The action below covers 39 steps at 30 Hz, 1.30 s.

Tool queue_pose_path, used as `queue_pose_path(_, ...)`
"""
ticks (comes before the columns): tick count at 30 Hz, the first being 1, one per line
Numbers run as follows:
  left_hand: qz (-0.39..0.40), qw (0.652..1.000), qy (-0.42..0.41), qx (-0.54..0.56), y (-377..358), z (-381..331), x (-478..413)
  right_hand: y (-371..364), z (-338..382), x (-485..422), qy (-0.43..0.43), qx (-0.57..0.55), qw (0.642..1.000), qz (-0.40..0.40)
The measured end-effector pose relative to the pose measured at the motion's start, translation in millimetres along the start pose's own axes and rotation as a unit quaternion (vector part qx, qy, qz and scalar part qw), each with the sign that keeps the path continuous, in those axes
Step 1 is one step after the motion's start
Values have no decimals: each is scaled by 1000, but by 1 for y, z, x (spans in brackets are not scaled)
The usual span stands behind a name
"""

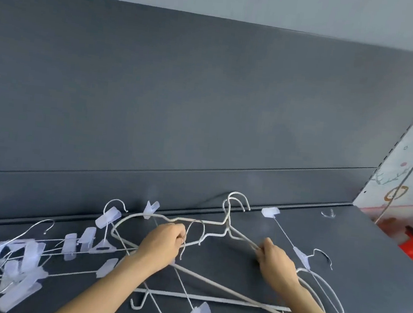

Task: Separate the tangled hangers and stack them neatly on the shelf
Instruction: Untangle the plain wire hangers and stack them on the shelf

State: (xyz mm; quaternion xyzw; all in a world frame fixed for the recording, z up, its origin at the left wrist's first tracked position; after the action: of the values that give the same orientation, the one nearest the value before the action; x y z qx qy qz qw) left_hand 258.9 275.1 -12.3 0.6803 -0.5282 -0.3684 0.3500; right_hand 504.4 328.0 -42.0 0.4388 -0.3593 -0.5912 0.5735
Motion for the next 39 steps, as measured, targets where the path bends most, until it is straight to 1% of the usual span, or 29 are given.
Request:
queue_pose_path(4,-27,999,4,28,19,4,10,21,4,-1,21,-123,992,-35)
queue_pose_path(7,-55,998,-4,37,30,6,14,31,-3,-7,19,-157,986,-61)
queue_pose_path(11,-89,995,-12,38,38,7,15,35,-7,-13,-3,-177,982,-65)
queue_pose_path(13,-96,995,-31,18,37,5,15,35,-4,-12,-4,-188,980,-70)
queue_pose_path(15,-83,996,-42,-7,32,5,14,35,0,-11,-7,-199,977,-75)
queue_pose_path(17,-56,998,-26,-6,24,10,15,34,2,-8,-16,-202,976,-75)
queue_pose_path(19,-57,998,-13,5,22,17,18,33,4,-5,-20,-202,976,-77)
queue_pose_path(23,-128,991,-28,27,33,26,34,35,2,-1,-37,-192,976,-93)
queue_pose_path(25,-150,988,-26,33,38,32,43,37,0,0,-50,-193,974,-105)
queue_pose_path(30,-109,994,3,3,37,37,53,49,3,2,-62,-211,966,-137)
queue_pose_path(32,-106,994,11,6,38,36,52,57,6,4,-59,-223,961,-154)
queue_pose_path(35,-106,994,8,-17,39,34,50,73,9,6,-57,-239,952,-183)
queue_pose_path(39,-101,994,34,-14,41,32,45,93,12,8,-58,-251,941,-222)
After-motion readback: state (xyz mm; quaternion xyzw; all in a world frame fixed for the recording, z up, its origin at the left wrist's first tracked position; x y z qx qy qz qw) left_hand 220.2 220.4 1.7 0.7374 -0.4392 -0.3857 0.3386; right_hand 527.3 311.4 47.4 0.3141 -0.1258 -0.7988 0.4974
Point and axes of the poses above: each hand's wrist, its own x-axis away from the middle knuckle, its own y-axis out of the back of the hand, z = x × y, the point moved 6 cm from there along -x, towards the middle knuckle, and after that the axes turned 13 degrees about -z, right-handed, at the moved point
